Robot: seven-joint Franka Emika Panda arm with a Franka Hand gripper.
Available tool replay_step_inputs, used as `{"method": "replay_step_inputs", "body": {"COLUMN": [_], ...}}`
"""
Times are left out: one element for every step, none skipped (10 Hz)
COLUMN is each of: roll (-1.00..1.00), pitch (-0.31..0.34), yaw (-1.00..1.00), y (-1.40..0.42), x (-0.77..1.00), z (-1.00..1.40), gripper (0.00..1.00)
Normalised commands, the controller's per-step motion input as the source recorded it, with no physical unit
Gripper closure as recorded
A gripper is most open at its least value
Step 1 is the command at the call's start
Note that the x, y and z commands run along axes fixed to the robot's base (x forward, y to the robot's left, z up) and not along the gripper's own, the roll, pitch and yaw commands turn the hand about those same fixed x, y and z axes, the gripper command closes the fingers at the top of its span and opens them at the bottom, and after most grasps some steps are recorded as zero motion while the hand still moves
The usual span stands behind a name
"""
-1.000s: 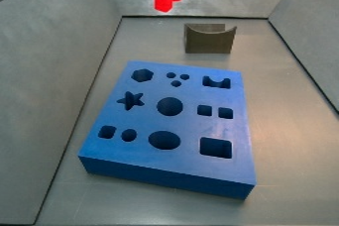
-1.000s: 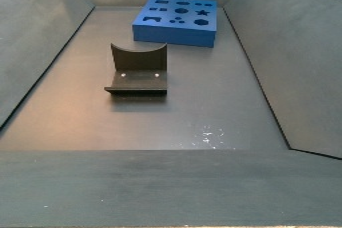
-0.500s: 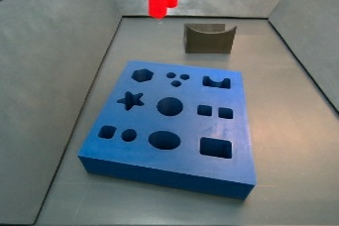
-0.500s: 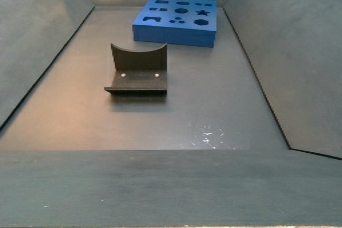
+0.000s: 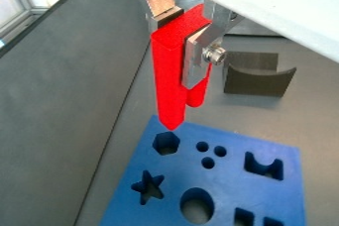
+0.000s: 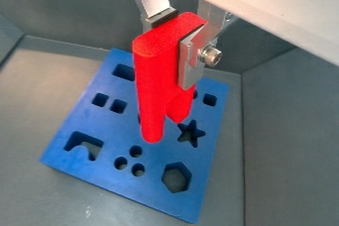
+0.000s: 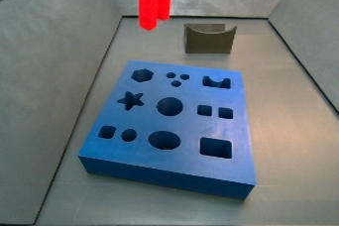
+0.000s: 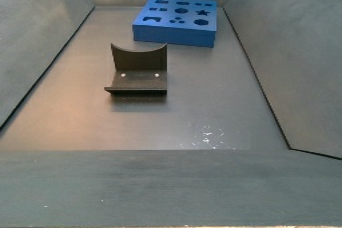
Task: Pick up the square-circle object. Move up. Rotate the square-circle object. Place the square-circle object on the fixture. Regrasp the square-circle object. Move to above the board. Insert the square-circle object.
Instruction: Insert the square-circle object.
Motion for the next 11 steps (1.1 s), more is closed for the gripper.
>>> {"method": "replay_step_inputs", "body": {"roll": [-0.03, -0.02, -0.02, -0.01, -0.02, -0.01, -0.02, -0.01, 0.0, 0.0, 0.0], "pitch": [-0.111, -0.113, -0.106, -0.1, -0.084, -0.064, -0.019, -0.043, -0.061, -0.059, -0.079], "yaw": [-0.29, -0.27, -0.27, -0.27, -0.27, -0.27, -0.21, -0.2, -0.11, -0.01, 0.0], "y": [0.0, 0.0, 0.0, 0.0, 0.0, 0.0, 0.0, 0.0, 0.0, 0.0, 0.0], "x": [-0.2, -0.18, -0.17, -0.17, -0.13, -0.07, 0.02, 0.0, 0.0, 0.0, 0.0], "z": [-0.2, -0.19, -0.18, -0.2, -0.19, -0.21, -0.15, -0.13, -0.09, -0.08, -0.06], "gripper": [1.0, 1.0, 1.0, 1.0, 1.0, 1.0, 1.0, 1.0, 1.0, 1.0, 1.0]}}
